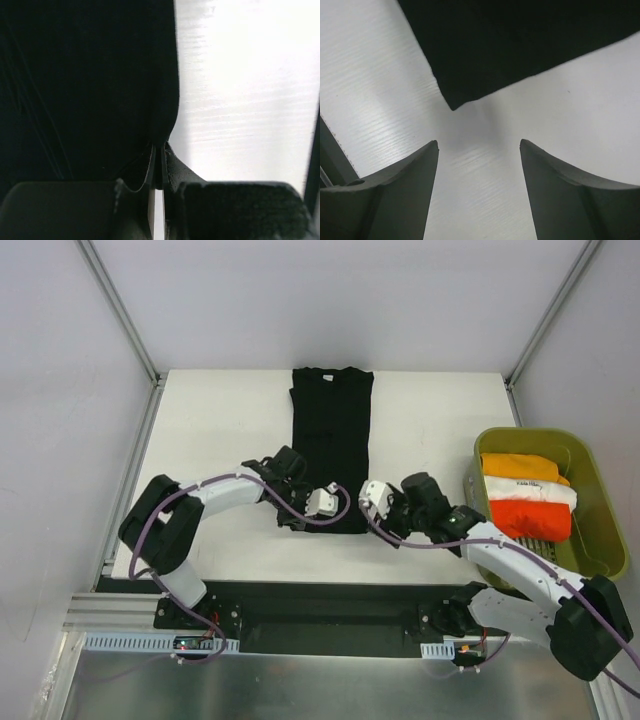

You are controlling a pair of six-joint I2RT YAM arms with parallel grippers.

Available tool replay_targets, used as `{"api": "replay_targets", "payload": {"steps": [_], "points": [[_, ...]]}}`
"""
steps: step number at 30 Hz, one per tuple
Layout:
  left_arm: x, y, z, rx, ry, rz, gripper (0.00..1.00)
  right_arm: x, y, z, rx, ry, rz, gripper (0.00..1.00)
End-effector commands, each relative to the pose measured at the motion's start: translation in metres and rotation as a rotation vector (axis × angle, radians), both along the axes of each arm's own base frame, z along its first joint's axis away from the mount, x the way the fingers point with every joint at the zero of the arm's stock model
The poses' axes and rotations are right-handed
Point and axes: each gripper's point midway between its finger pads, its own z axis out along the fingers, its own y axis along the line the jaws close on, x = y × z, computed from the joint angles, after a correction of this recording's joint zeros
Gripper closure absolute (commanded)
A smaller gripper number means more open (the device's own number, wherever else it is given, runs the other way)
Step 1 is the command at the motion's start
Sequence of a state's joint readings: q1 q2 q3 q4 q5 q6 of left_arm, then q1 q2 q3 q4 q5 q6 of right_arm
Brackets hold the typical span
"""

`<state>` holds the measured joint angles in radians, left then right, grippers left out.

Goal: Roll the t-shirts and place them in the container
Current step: Roll the T-shirt to the center of the board.

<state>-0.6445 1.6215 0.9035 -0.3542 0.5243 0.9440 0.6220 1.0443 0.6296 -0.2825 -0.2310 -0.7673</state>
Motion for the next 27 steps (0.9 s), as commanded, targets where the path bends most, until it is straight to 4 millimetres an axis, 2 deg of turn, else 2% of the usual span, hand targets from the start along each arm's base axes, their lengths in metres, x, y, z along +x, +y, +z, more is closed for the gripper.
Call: {"api": "replay_targets", "payload": {"steps": [1,2,3,4,5,9,14,23,25,26,27], "points": [[-0.025,-0.003,0.028,-0.053,0.388,0.135,1.0,0.007,0.028,0.012,-0.026,-0.215,0.183,0.3],[-0.024,-0.004,0.032,-0.071,0.42,0.149,1.0,0.003,0.032,0.007,-0.032,-0.212,0.209,0.3],[-0.015,-0.004,0.04,-0.103,0.439,0.179,1.0,-0.003,0.039,0.005,-0.028,-0.219,0.247,0.3],[-0.02,-0.008,0.046,-0.137,0.515,0.191,1.0,-0.004,0.045,0.006,-0.02,-0.243,0.271,0.3],[-0.017,-0.008,0.05,-0.155,0.539,0.204,1.0,-0.007,0.048,0.0,-0.035,-0.246,0.297,0.29],[-0.009,-0.015,0.059,-0.197,0.615,0.213,1.0,-0.013,0.067,-0.001,-0.033,-0.26,0.344,0.29],[-0.008,-0.017,0.063,-0.219,0.644,0.208,1.0,-0.001,0.079,0.0,-0.034,-0.289,0.335,0.28],[0.0,-0.013,0.074,-0.265,0.687,0.223,1.0,0.016,0.095,-0.018,-0.088,-0.277,0.357,0.28],[0.001,-0.013,0.075,-0.271,0.697,0.225,1.0,0.02,0.099,-0.021,-0.1,-0.285,0.371,0.3],[0.004,-0.012,0.076,-0.278,0.697,0.229,1.0,0.021,0.1,-0.029,-0.116,-0.272,0.384,0.32],[0.005,-0.012,0.076,-0.279,0.699,0.23,1.0,0.021,0.101,-0.032,-0.123,-0.272,0.392,0.39]]}}
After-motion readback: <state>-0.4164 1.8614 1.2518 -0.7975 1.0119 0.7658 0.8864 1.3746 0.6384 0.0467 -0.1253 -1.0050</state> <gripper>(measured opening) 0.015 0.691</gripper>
